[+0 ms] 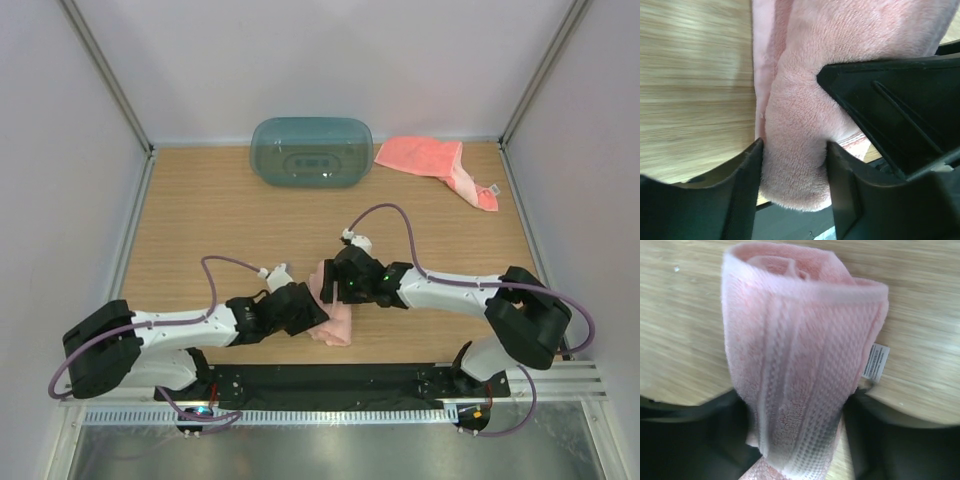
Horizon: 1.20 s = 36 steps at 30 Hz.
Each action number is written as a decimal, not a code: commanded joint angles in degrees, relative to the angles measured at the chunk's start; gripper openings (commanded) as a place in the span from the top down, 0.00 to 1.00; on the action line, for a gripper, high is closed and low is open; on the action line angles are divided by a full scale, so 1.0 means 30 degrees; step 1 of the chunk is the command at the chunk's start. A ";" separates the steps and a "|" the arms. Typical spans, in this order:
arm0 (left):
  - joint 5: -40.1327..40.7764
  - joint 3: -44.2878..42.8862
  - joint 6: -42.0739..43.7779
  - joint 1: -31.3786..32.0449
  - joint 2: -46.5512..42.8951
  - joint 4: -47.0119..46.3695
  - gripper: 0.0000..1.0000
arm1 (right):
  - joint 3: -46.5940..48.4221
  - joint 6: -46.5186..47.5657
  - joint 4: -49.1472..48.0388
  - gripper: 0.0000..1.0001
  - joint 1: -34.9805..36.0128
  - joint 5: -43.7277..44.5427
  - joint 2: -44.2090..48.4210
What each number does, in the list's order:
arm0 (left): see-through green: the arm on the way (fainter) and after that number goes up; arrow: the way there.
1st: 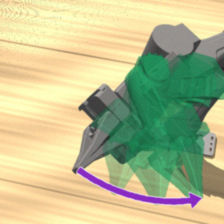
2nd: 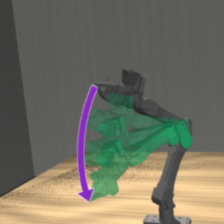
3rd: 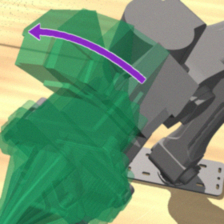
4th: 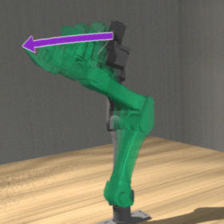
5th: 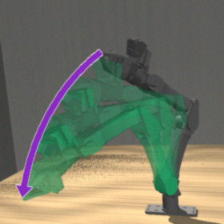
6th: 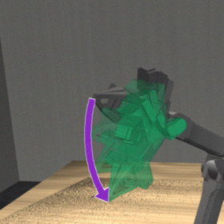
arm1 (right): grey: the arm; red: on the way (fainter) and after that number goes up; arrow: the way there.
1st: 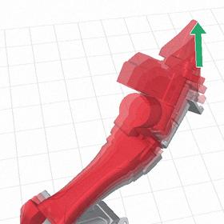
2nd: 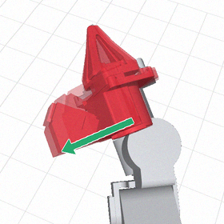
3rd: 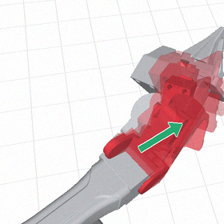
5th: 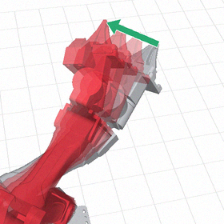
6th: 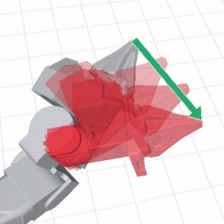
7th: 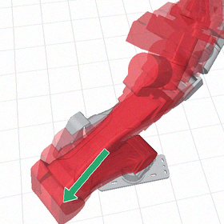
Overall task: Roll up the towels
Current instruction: Roll the towel
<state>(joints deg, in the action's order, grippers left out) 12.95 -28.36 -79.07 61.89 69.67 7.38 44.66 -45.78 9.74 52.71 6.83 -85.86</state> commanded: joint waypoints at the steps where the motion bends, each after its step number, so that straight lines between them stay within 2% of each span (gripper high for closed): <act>1: 0.0341 0.0753 0.1396 0.0755 0.1852 0.4016 0.54 | 0.0755 0.0582 0.2875 0.19 -0.0431 0.2732 0.0906; 2: 0.0370 0.0723 0.1105 0.0873 0.2377 0.3929 0.62 | 0.0901 0.0669 0.3138 0.13 -0.0431 0.2878 0.1052; 5: 0.0371 0.0810 0.0751 0.1197 0.3053 0.3664 0.76 | 0.1429 0.0992 0.3844 0.01 -0.0576 0.3348 0.1901; 10: 0.0458 0.0752 0.0633 0.1226 0.3378 0.3635 0.90 | 0.0905 0.0554 0.4139 0.00 -0.1308 0.2940 0.4681; 13: 0.0430 0.0810 0.0604 0.1226 0.3671 0.3460 0.93 | -0.0121 0.0203 0.3610 0.00 -0.1485 0.1975 0.6469; 17: 0.0254 0.0752 0.0692 0.1226 0.4286 0.3167 0.94 | -0.1379 -0.0558 0.3757 0.00 -0.1456 0.1210 0.7293; 20: 0.0137 0.1073 0.0487 0.1197 0.4346 0.2757 1.00 | -0.3457 -0.1173 0.2121 0.00 -0.1456 0.0276 0.7469; 23: 0.0165 0.1425 0.0399 0.1226 0.4025 0.2434 1.00 | -0.6236 -0.2053 -0.1417 0.00 -0.1456 -0.0254 0.7499; 30: 0.0136 0.1660 0.0399 0.1197 0.4051 0.2082 1.00 | -0.8410 -0.2728 -0.6663 0.00 -0.1427 -0.1716 0.5979; 36: 0.0078 0.1893 0.0428 0.1197 0.4024 0.1791 1.00 | -0.9582 -0.3342 -0.8691 0.01 -0.1340 -0.2629 0.5652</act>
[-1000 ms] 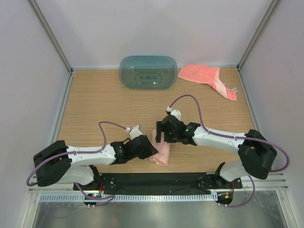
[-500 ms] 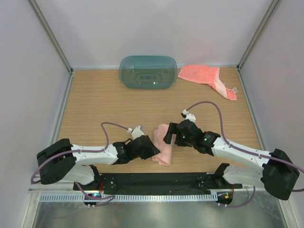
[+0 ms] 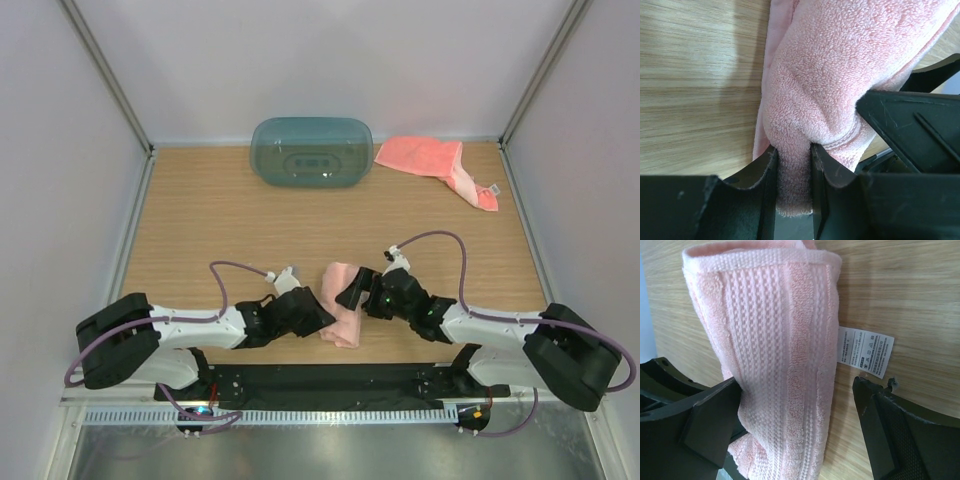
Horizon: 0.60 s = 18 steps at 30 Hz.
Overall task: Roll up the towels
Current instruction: Roll the towel
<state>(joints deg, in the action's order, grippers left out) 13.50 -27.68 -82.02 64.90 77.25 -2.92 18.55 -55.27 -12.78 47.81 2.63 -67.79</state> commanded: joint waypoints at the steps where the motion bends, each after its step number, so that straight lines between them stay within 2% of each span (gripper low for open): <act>1: -0.0104 0.1727 0.1383 0.0191 0.1466 0.5163 1.00 | -0.1169 -0.0298 -0.1481 0.01 0.0380 -0.1055 0.0121; 10: -0.0104 0.1727 0.1499 0.0191 0.1583 0.4927 1.00 | -0.2549 0.0257 -0.1396 0.00 0.0703 -0.0966 0.3553; 14: -0.0133 0.1757 0.1616 0.0191 0.1612 0.4752 1.00 | -0.2549 0.0609 -0.2506 0.00 0.0878 -0.1375 0.2122; 18: -0.0192 0.1756 0.1704 0.0191 0.1729 0.4635 1.00 | -0.2315 0.0639 -0.4410 0.01 0.1171 -0.1698 -0.0657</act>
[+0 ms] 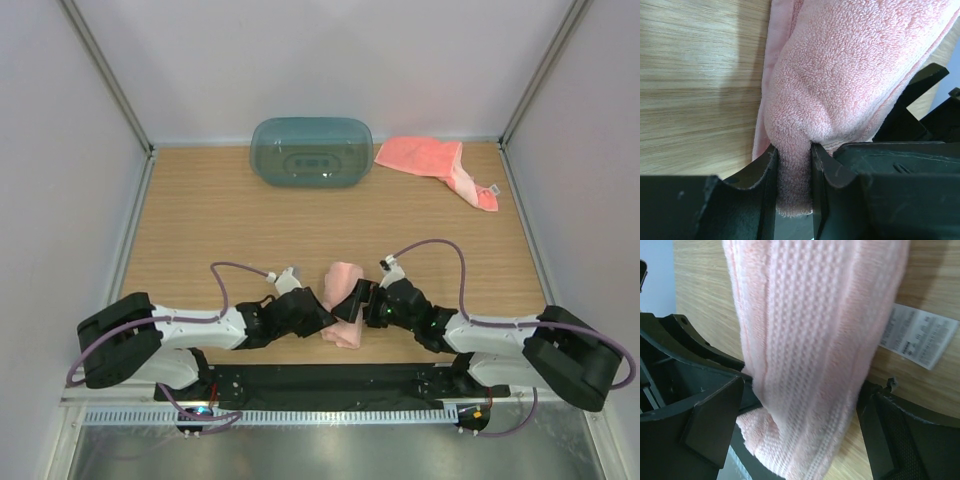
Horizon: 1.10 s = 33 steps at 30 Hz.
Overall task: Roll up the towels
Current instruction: Roll the towel, then place the rolled towel into the container
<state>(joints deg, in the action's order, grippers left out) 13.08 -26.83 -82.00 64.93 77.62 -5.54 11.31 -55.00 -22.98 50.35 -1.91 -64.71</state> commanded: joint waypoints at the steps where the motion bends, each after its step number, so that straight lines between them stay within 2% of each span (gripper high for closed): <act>1: -0.0054 0.1443 0.1726 0.0184 0.1605 0.5509 1.00 | 0.0184 0.0551 -0.1243 0.02 0.0356 -0.0125 -0.2128; 2: -0.0083 0.1501 0.1785 0.0184 0.1547 0.5451 1.00 | 0.0243 0.0493 -0.1419 0.03 0.0356 -0.0095 -0.2422; 4: -0.0112 0.1648 0.1844 0.0184 0.1401 0.5275 1.00 | 0.0360 0.0434 -0.2093 0.16 0.0385 -0.0037 -0.3185; 5: -0.0112 0.1648 0.1844 0.0184 0.1313 0.5246 0.99 | 0.0535 0.0405 -0.2211 0.40 0.0385 0.0022 -0.3361; 8: -0.0346 0.1678 0.2253 0.0184 0.0845 0.5246 0.84 | 0.0886 0.0521 -0.2154 0.61 0.0385 0.0226 -0.4035; 11: -0.0697 0.1036 0.3628 0.0360 0.0464 0.5332 0.63 | 0.1442 0.0784 -0.1775 0.71 0.0327 0.0227 -0.4475; 12: -0.0785 0.0830 0.3979 0.0389 0.0376 0.5710 0.53 | 0.2025 0.1163 -0.1483 0.74 0.0240 0.0227 -0.4505; 14: -0.0903 0.0302 0.4684 0.0448 -0.0092 0.6238 0.46 | 0.3078 0.1835 -0.0578 0.80 -0.0315 0.0082 -0.4302; 21: -0.0174 -0.0080 0.5826 0.0448 -0.5068 0.7704 0.33 | 0.7883 0.4733 0.2646 0.99 -0.3947 -0.3344 -0.4212; 27: 0.1204 0.0298 0.6766 0.0448 -0.8499 0.8644 0.30 | 1.2894 0.6703 0.5521 0.99 -0.5822 -0.4833 -0.4882; 31: 0.1440 0.1470 0.6708 0.0448 -0.8591 0.7592 0.30 | 1.7195 0.7258 0.7156 0.99 -0.7960 -0.7058 -0.6984; 33: 0.1469 0.2055 0.6590 0.0448 -0.8066 0.6655 0.30 | 2.0534 0.7494 0.7543 0.99 -0.8808 -0.7970 -0.8307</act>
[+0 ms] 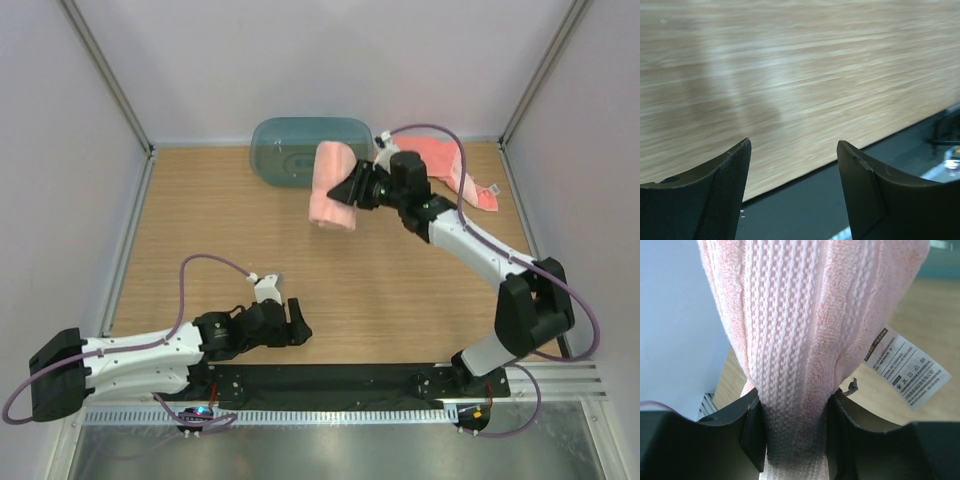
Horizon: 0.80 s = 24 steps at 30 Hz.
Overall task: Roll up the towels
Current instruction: Place the rolled towel into the container
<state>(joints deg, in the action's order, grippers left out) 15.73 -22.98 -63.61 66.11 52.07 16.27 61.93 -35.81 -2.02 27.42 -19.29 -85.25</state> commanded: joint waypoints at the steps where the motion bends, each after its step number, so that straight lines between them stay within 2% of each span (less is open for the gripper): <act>1: 0.0704 0.0950 0.0463 0.0054 0.0715 -0.1229 0.30 | 0.4891 0.1156 0.1340 0.99 -0.1345 -0.3402 -0.3263; 2: 0.0792 0.1068 0.0492 0.0054 0.0950 -0.1554 0.31 | 0.7368 0.1475 0.1638 0.99 -0.1521 -0.3907 -0.4180; 4: 0.0968 0.1477 0.0550 0.0054 0.1680 -0.2053 0.32 | 1.0250 0.1683 0.2428 0.99 -0.1959 -0.5195 -0.6406; 5: 0.0998 0.1682 0.0551 0.0054 0.1888 -0.2867 0.32 | 1.3455 0.1945 0.3476 0.99 -0.2049 -0.6332 -0.8882; 7: 0.0911 0.2586 0.0144 0.0054 0.2705 -0.4650 0.33 | 1.7043 0.2853 0.5640 0.99 -0.2399 -0.7074 -1.1355; 8: 0.0678 0.2969 -0.0034 0.0054 0.3087 -0.5300 0.34 | 2.0396 0.2826 0.6118 0.99 -0.2576 -0.7366 -1.3920; 10: 0.0821 0.3470 -0.0502 0.0054 0.3993 -0.6416 0.34 | 2.3316 0.2039 0.6269 0.99 -0.3073 -0.7777 -1.6334; 11: 0.0967 0.3384 -0.0591 0.0054 0.4202 -0.6420 0.35 | 2.6231 0.1745 0.6357 0.99 -0.3539 -0.8069 -1.8465; 13: 0.0911 0.3179 -0.0446 0.0054 0.4612 -0.6536 0.35 | 2.9348 0.1041 0.6329 0.99 -0.3981 -0.8102 -2.0441; 17: 0.0735 0.2887 -0.0270 0.0025 0.6075 -0.7065 0.35 | 2.9132 0.0188 0.4336 0.99 -0.4949 -0.8425 -2.2410; 24: 0.0735 0.1862 0.0257 0.0054 0.7717 -0.7153 0.36 | 2.9102 0.2443 0.6677 0.99 -0.5155 -0.7780 -2.3905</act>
<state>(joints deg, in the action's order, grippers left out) 17.82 -18.46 -65.04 66.11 71.13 -13.54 146.15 -31.73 16.95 10.72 -41.52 -158.28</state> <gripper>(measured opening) 0.635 0.464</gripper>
